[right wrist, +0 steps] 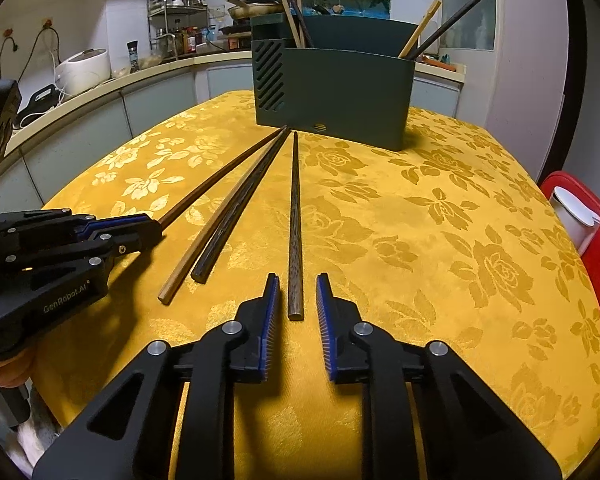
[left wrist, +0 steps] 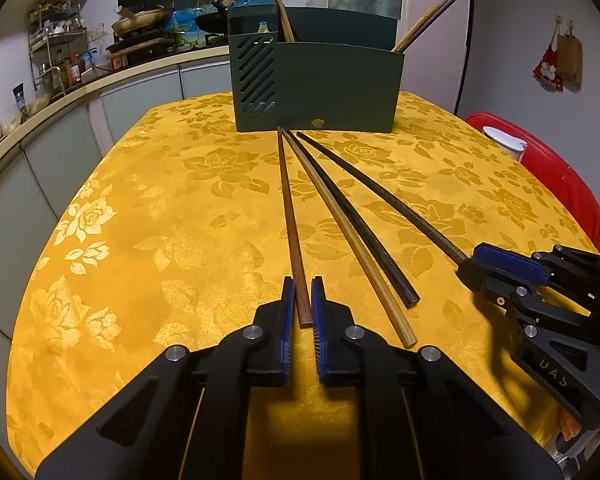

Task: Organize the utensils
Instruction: 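Close the left tool on a brown chopstick while the right tool grasps a dark chopstick, then lift both held chopsticks upright and carry them over the dark green holder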

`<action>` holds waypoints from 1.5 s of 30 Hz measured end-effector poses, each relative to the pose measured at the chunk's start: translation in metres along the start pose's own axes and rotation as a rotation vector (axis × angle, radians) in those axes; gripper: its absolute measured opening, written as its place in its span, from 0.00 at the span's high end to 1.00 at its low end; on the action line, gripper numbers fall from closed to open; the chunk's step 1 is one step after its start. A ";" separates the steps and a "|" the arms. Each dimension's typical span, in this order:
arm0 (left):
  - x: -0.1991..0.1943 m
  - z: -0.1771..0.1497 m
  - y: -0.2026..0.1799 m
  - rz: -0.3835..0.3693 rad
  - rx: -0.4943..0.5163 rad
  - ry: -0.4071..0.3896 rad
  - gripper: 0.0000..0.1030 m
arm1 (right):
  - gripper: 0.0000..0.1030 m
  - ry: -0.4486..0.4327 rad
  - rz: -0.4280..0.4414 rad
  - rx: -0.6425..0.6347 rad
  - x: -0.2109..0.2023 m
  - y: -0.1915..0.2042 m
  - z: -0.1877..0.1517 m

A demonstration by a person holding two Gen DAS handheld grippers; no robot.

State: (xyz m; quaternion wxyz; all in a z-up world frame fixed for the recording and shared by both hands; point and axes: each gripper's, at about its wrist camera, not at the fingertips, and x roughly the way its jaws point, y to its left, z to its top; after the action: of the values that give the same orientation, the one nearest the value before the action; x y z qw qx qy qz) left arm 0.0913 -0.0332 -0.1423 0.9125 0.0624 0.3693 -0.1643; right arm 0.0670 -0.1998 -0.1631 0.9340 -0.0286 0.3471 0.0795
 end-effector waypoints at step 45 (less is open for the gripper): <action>-0.154 0.098 0.025 0.001 -0.005 -0.384 0.94 | 0.92 -0.295 0.061 0.110 -0.132 -0.044 0.084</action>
State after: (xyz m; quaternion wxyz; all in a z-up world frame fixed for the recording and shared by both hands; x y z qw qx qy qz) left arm 0.0600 0.0066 0.0349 0.9664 0.0277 0.1889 -0.1719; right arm 0.0302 -0.2510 -0.0138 0.9721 0.0450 0.2109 0.0922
